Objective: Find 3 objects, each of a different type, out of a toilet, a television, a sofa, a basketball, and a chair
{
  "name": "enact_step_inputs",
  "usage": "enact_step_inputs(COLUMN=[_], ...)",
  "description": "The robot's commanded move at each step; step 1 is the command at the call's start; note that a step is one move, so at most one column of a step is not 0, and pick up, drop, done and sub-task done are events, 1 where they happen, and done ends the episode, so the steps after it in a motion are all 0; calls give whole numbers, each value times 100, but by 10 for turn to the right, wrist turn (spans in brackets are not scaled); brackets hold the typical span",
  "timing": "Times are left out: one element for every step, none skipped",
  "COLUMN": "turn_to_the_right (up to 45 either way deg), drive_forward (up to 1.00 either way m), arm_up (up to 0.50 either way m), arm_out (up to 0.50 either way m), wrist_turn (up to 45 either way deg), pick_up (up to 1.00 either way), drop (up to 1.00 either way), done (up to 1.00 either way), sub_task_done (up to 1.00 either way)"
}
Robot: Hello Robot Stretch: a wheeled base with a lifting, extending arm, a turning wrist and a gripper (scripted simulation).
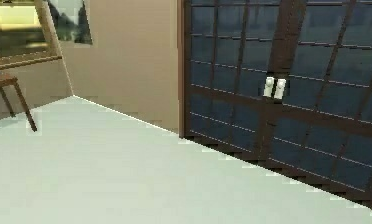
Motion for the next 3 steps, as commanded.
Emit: enact_step_inputs(turn_to_the_right=[-450, -90, -30], drive_forward=[0, 0, 0], arm_up=[0, 0, 0], arm_out=[0, 0, 0], wrist_turn=[0, 0, 0], pick_up=[0, 0, 0], drop=[0, 0, 0], done=[0, 0, 0], sub_task_done=[0, 0, 0])
